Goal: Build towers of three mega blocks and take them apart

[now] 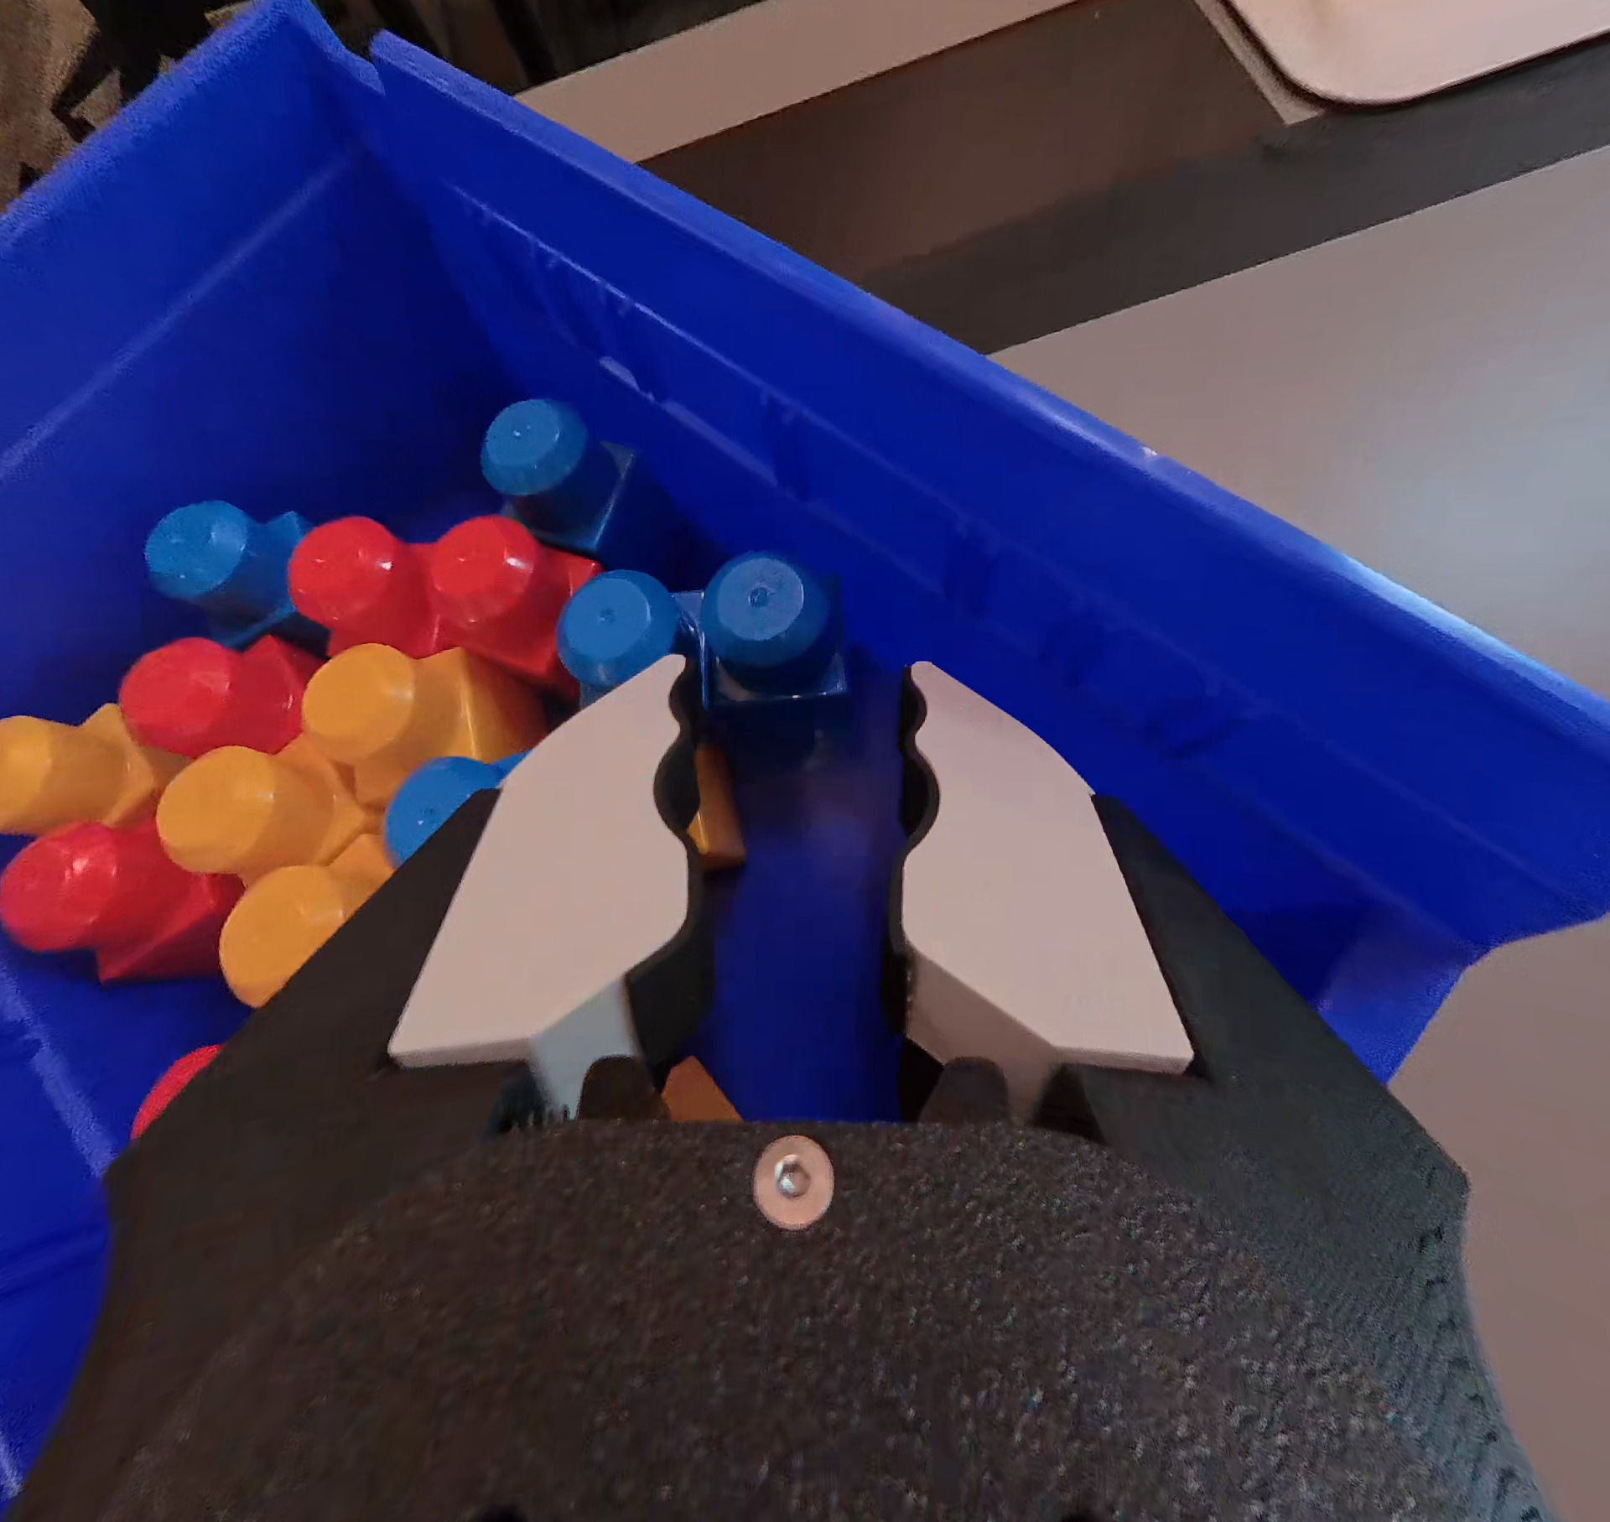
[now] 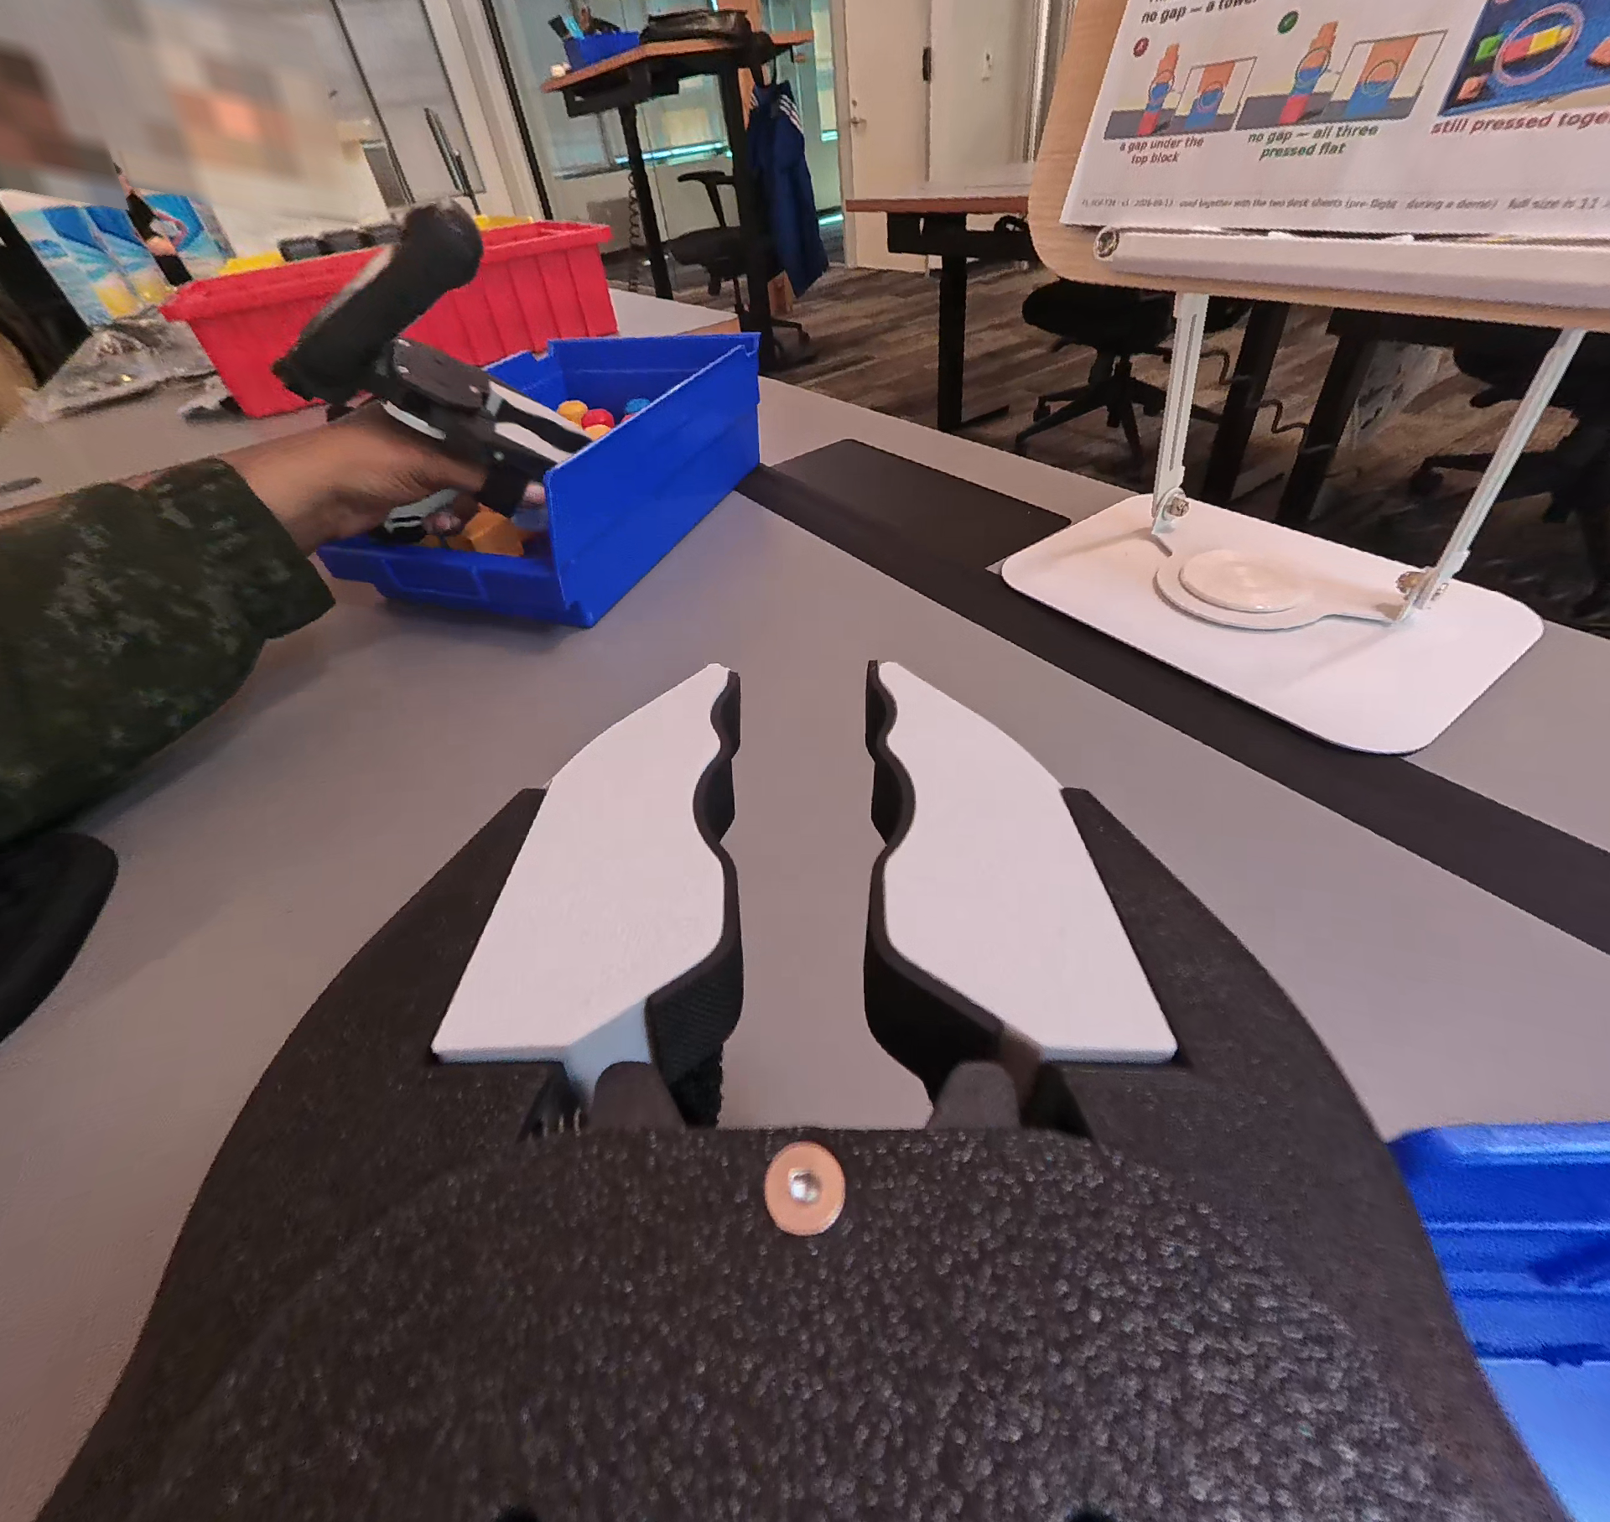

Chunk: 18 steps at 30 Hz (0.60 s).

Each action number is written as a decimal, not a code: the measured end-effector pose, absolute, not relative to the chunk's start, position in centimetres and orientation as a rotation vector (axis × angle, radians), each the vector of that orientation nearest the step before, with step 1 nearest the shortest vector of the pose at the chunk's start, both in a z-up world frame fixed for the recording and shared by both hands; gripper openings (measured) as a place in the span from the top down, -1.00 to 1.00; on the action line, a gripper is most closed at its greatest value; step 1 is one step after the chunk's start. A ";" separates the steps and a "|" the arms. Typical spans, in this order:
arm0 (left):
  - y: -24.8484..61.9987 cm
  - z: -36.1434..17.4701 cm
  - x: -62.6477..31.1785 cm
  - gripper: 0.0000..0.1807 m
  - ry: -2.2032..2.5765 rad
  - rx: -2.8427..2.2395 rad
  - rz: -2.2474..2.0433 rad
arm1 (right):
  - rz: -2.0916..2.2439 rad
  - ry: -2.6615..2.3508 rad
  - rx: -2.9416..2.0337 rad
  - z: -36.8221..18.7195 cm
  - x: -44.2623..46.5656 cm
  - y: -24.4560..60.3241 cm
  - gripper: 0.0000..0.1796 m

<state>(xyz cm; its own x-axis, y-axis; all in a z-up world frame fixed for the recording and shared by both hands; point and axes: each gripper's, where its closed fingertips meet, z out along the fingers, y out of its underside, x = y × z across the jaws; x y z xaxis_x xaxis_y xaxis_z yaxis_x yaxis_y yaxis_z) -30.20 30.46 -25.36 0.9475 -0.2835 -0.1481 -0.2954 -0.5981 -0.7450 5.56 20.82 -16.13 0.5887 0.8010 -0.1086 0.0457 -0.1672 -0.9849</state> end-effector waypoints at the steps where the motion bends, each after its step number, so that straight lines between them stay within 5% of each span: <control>1: 30.7 -25.5 -30.2 0.54 0.404 -2.248 0.034 | 0.787 -0.724 -1.621 -16.3 5.5 20.8 0.69; 11: 31.5 -25.0 -31.0 0.63 0.407 -2.253 0.241 | 0.785 -0.824 -1.666 -17.3 5.4 20.0 0.68; 18: 26.0 -7.4 -24.9 0.63 0.426 -1.757 -0.161 | 0.731 -1.169 -1.897 -21.4 7.0 16.9 0.35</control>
